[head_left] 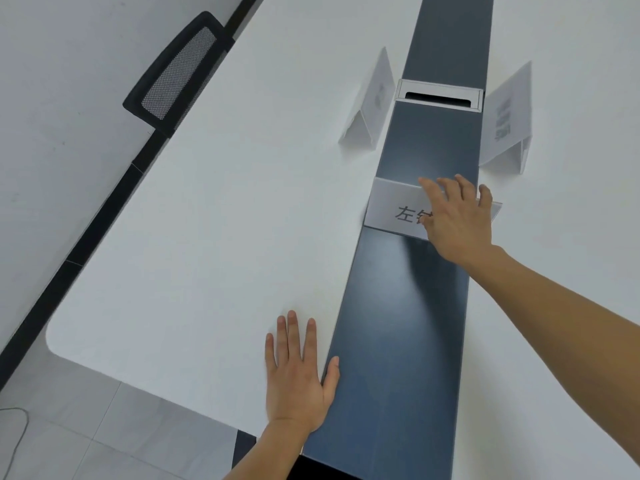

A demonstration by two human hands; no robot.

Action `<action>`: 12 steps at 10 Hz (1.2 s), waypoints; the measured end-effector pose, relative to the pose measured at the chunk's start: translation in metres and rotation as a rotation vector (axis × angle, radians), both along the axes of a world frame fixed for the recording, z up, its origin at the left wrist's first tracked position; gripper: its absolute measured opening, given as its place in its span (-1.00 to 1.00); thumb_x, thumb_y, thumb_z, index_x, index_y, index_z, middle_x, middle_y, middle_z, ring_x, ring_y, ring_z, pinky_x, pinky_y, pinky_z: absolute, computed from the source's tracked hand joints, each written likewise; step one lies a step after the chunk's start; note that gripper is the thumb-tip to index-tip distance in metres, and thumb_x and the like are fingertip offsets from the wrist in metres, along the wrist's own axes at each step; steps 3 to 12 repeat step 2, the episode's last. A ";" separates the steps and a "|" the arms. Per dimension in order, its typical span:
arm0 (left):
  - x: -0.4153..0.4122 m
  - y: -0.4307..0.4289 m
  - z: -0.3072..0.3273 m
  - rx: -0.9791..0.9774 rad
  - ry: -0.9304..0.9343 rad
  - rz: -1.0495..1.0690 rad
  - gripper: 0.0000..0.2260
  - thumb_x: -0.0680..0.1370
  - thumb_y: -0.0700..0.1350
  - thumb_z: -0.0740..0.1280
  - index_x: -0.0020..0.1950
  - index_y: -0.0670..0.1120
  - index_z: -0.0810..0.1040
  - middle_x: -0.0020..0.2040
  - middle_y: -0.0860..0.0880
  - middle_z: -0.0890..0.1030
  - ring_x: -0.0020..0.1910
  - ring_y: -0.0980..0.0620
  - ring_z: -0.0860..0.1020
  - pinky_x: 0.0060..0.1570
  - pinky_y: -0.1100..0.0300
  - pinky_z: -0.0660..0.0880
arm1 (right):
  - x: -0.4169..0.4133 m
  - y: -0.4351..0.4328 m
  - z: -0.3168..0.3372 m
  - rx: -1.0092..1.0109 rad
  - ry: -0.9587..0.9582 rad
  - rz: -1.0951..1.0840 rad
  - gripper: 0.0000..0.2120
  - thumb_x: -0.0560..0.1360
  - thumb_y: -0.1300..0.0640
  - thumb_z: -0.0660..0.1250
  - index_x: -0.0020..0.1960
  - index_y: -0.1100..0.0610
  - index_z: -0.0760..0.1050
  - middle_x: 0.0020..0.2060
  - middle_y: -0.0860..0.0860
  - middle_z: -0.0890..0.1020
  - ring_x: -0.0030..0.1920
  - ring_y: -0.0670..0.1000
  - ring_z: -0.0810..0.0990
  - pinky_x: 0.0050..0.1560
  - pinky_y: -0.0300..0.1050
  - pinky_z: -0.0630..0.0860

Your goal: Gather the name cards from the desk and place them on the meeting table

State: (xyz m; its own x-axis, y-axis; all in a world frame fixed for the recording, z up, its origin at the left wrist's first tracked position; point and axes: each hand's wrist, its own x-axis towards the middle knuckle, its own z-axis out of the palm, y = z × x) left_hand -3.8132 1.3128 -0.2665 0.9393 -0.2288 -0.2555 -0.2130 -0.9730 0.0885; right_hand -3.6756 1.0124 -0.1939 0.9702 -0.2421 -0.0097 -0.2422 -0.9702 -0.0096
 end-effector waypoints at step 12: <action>-0.002 0.001 -0.005 -0.047 -0.048 0.000 -0.36 0.57 0.25 -0.10 0.51 -0.10 0.24 0.55 -0.22 0.17 0.54 -0.19 0.10 0.45 -0.14 0.03 | -0.008 0.003 -0.004 -0.062 -0.067 0.006 -0.25 0.49 -0.04 0.33 0.56 0.03 0.04 0.55 0.20 0.09 0.55 0.27 -0.07 0.46 0.33 -0.09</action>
